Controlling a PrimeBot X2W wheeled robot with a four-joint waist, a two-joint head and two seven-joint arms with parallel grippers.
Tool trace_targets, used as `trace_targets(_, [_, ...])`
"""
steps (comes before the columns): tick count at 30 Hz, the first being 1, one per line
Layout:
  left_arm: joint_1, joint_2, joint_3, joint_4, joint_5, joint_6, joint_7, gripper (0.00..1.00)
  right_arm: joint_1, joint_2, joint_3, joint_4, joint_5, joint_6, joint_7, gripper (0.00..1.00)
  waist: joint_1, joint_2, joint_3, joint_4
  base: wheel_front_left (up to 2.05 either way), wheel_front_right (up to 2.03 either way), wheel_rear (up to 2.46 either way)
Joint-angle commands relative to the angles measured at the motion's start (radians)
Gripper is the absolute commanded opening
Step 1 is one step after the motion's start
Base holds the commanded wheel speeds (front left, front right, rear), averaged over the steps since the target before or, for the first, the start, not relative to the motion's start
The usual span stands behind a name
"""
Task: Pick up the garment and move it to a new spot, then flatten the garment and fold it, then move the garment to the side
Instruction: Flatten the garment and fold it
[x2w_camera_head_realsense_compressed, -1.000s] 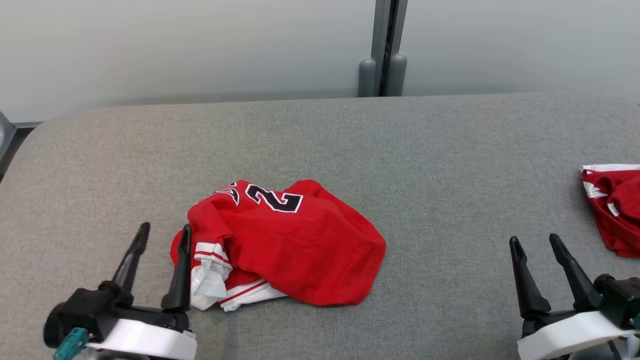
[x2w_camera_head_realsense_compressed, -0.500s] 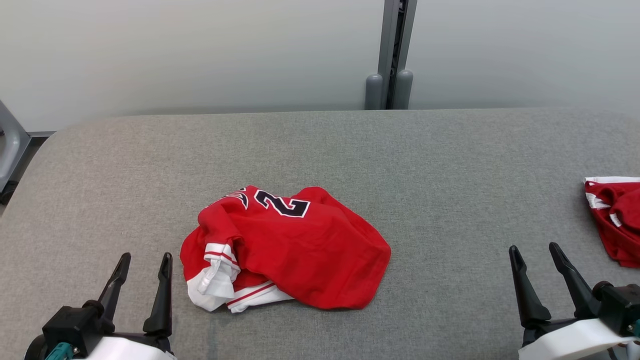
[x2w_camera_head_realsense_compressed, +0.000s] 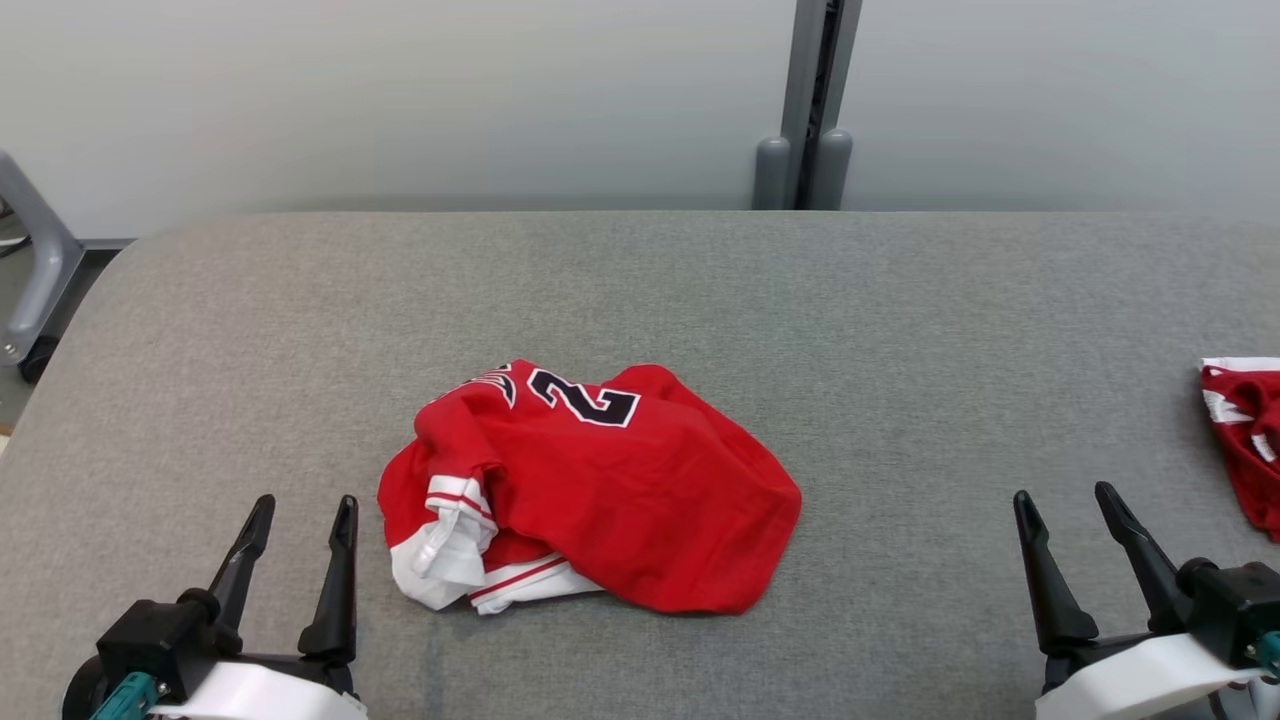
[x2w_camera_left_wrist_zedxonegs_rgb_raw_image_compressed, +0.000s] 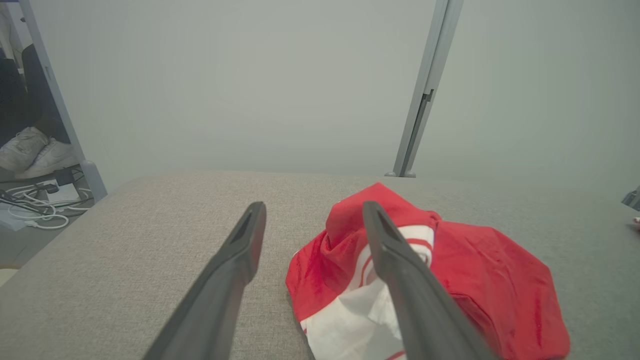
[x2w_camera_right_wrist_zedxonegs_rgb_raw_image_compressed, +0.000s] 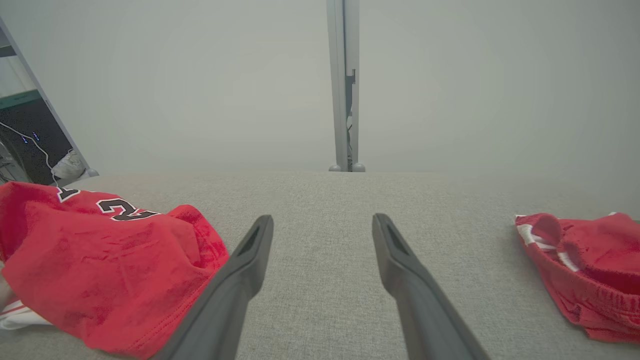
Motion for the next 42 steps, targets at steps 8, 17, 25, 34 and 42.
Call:
trace_targets(8, [-0.054,-0.017,-0.016,0.009,0.005,-0.007,-0.021,1.0,-0.035,-0.039,0.112,0.016,-0.001,0.0,0.04,1.0,0.0,0.0,0.045,0.094,0.0,0.0,0.0])
trace_targets(17, [-0.099,-0.043,-0.023,0.047,0.002,-0.017,-0.053,1.0,-0.079,-0.05,0.297,0.191,0.054,0.0,0.055,1.0,0.0,0.0,0.098,0.171,0.0,0.0,0.0])
trace_targets(25, [-0.133,-0.053,-0.025,0.073,0.008,-0.028,-0.07,1.0,-0.16,-0.033,0.352,0.394,0.105,0.0,0.027,1.0,0.0,0.0,0.126,0.179,0.0,0.0,0.0])
trace_targets(34, [-0.151,-0.06,-0.021,0.094,0.013,-0.032,-0.083,1.0,-0.229,-0.025,0.389,0.506,0.155,0.0,-0.022,0.0,0.0,0.0,0.138,0.168,0.0,0.0,0.0])
trace_targets(42, [-0.149,-0.068,-0.009,0.103,0.018,-0.037,-0.089,1.0,-0.243,-0.047,0.36,0.437,0.155,0.0,-0.065,0.0,0.0,0.0,0.143,0.145,0.0,0.0,0.0])
